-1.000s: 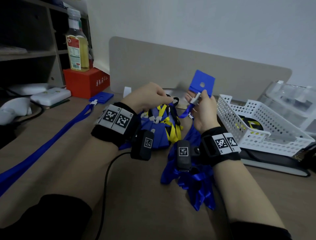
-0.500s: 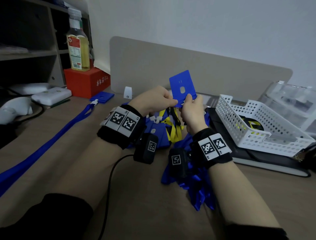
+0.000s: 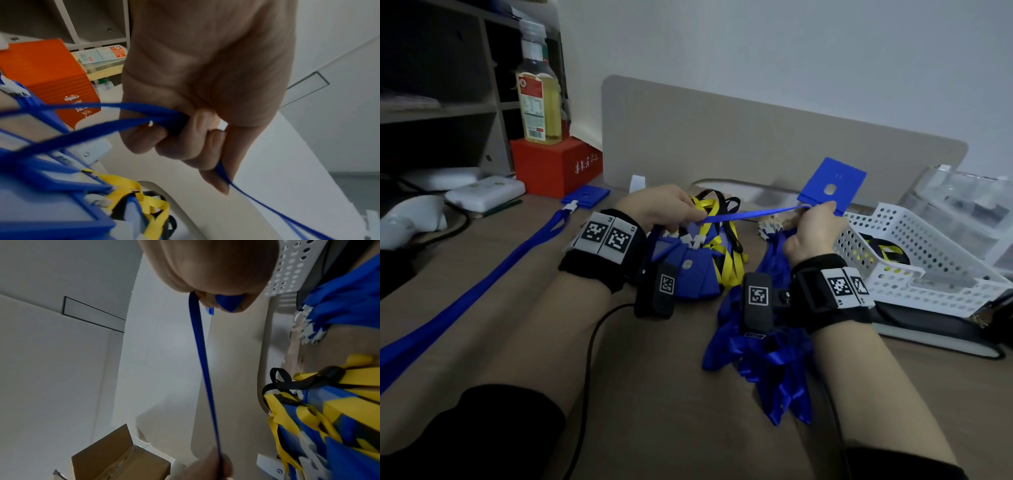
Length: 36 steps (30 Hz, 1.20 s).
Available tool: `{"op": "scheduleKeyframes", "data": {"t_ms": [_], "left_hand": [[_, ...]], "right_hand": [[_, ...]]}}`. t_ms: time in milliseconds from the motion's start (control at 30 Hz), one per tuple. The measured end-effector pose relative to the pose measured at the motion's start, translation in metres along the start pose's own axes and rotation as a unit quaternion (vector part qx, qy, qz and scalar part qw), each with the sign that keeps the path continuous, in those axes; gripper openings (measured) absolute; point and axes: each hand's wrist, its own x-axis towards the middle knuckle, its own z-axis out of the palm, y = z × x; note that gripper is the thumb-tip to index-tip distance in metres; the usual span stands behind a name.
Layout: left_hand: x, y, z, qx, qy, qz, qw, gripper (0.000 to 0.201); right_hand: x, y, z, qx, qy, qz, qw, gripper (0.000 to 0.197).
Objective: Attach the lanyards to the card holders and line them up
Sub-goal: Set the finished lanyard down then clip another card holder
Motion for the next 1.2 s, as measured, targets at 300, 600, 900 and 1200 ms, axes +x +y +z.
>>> {"op": "scheduleKeyframes", "data": {"t_ms": [300, 600, 900, 1200], "left_hand": [[0.005, -0.001, 0.006, 0.059, 0.002, 0.002, 0.998, 0.025], [0.001, 0.012, 0.012, 0.038, -0.005, 0.046, 0.998, 0.031], [-0.001, 0.022, 0.022, 0.015, 0.015, 0.093, 0.995, 0.035], [-0.001, 0.017, 0.015, 0.000, -0.008, 0.083, 0.997, 0.037]], "right_hand": [[-0.002, 0.013, 0.005, -0.144, -0.141, 0.003, 0.980, 0.008], [-0.023, 0.021, 0.013, -0.215, -0.223, -0.027, 0.950, 0.018], [-0.035, 0.029, 0.018, -0.280, -0.243, -0.069, 0.926, 0.034], [-0.023, 0.027, 0.013, -0.311, -0.189, -0.112, 0.925, 0.027]]}}
